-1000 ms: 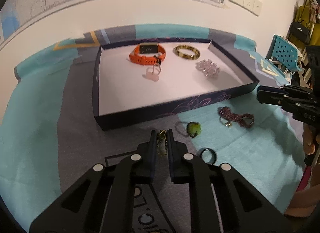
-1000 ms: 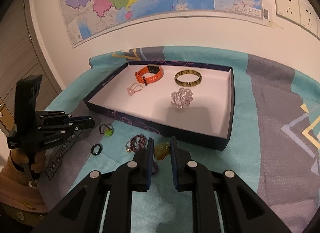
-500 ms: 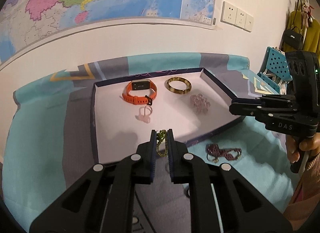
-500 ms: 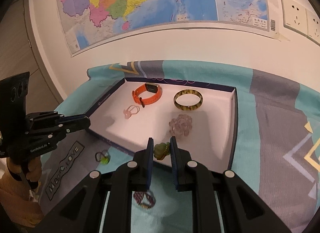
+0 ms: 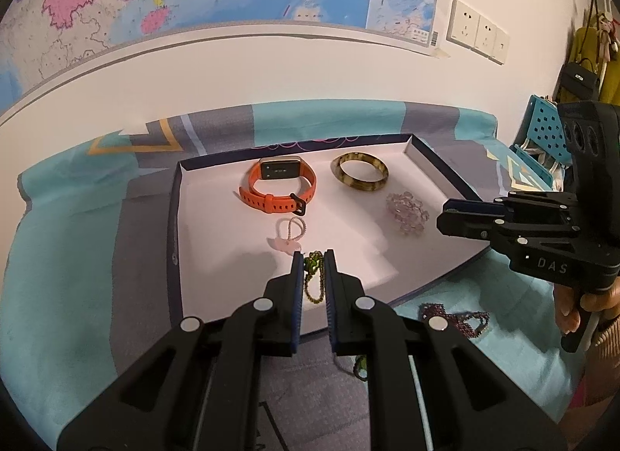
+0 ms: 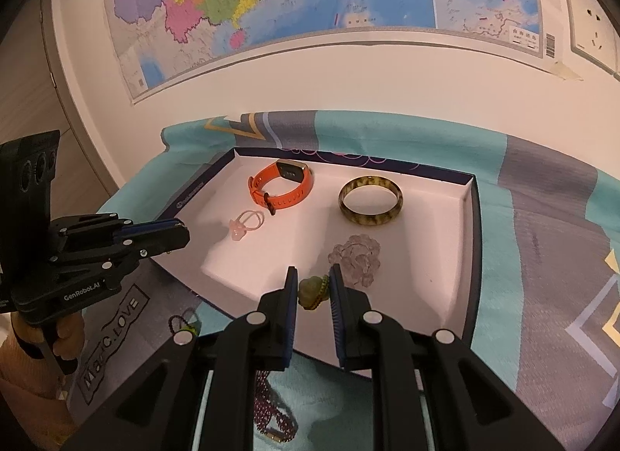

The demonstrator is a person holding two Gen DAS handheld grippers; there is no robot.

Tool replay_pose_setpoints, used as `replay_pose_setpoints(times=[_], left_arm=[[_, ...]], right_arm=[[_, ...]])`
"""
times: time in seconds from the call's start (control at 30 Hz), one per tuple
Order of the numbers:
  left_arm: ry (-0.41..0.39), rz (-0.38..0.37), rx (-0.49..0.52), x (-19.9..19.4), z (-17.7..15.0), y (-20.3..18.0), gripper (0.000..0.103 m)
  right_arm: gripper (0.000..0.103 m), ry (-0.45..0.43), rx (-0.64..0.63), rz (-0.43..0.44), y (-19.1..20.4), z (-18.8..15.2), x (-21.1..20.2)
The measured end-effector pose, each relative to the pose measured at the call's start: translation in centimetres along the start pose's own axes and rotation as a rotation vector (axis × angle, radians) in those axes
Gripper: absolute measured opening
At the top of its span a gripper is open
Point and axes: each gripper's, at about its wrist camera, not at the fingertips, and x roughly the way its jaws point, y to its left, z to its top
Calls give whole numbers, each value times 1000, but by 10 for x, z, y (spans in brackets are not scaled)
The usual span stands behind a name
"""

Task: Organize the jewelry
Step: 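Carry the gold ring and yellow pendant into the box and open both grippers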

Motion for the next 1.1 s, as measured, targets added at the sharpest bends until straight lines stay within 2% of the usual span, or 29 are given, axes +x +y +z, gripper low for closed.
replay_pose_setpoints(times=[0.6,0.8,0.87,0.9,0.93,1.1], left_arm=[[60,21,-29,29,5,9,11],[84,27,-36,40,7,9,14],[98,21,-31,44,7,8,21],[102,25,-32,46,6,7,32],[104,28,-31,47,5,7,38],[87,20,-44,40,3,8,41]], right_arm=[[15,49,-18,-23,2,3,24],[15,71,-27,-38,3,4,34],[16,76,-22,-46,3,4,37],[17,77,-18,-51,2,4,37],[19,74,-13,-60,1,4,36],[22,38,2,-61,0,4,22]])
